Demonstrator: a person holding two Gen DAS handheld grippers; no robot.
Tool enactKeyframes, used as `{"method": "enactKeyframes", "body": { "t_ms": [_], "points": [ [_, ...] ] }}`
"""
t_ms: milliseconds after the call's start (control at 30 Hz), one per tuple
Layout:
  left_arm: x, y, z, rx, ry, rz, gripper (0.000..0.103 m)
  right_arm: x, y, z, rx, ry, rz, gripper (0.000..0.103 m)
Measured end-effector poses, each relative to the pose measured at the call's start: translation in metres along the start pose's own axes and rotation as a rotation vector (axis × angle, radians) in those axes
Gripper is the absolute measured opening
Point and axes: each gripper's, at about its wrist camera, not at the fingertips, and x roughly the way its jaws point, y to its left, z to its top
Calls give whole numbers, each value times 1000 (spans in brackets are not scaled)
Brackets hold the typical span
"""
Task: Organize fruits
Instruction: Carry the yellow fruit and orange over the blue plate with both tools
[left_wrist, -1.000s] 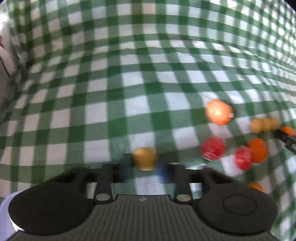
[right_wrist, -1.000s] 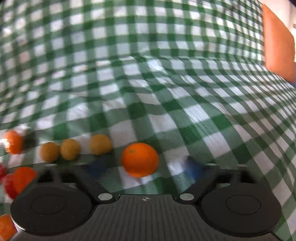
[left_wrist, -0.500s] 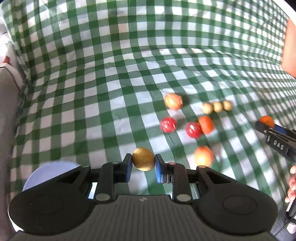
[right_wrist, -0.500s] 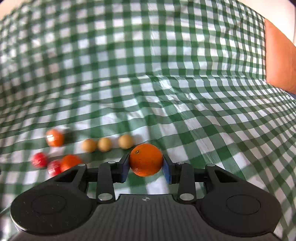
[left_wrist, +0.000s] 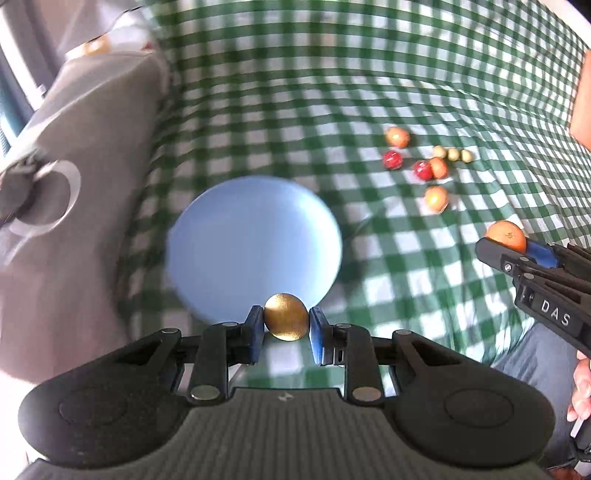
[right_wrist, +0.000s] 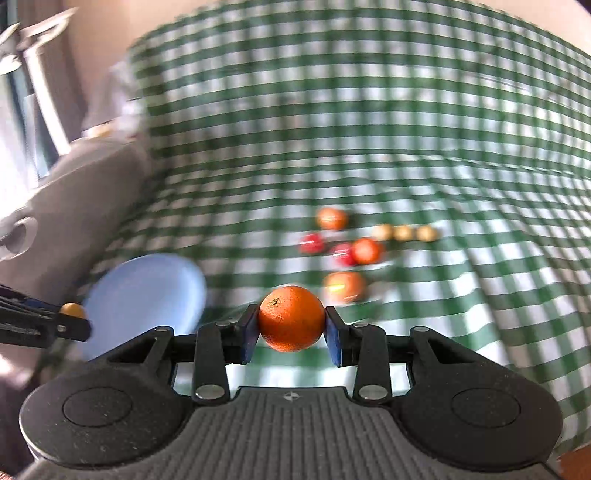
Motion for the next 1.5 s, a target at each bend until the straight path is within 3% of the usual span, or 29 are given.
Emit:
{"method": "enactKeyframes", "body": {
  "t_ms": [233,500,1200,1500],
  "points": [
    [-31,35,-36,-76,-40,15,29,-34,70,-12,-116,7,109,39],
    [-39,41,-43,-108,-82,0,29,-54,99,-29,-173,5,135,39],
    [-35,48,-44,-134,-79,-12,29,-47,100,-26,-195,15,129,39],
    [-19,61,-19,-166,-86,-1,29,-25,101,-19,-208,33,121,39]
  ]
}}
